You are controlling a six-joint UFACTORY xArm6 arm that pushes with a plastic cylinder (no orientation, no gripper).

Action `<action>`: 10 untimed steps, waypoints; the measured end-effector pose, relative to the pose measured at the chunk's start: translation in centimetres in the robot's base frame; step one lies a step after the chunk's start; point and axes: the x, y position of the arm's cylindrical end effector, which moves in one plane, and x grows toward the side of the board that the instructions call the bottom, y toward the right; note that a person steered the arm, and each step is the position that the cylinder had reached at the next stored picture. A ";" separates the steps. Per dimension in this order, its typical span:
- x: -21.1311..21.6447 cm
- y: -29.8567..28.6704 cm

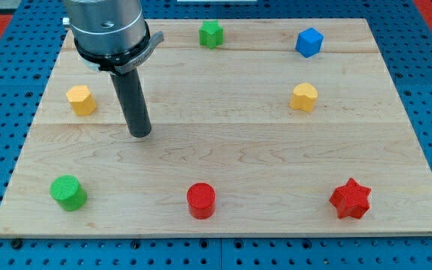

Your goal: Move your arm towards red star

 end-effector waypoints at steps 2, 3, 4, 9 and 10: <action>-0.1 0.0; -0.1 0.0; 0.3 -0.1; 12.7 40.8; 15.7 38.2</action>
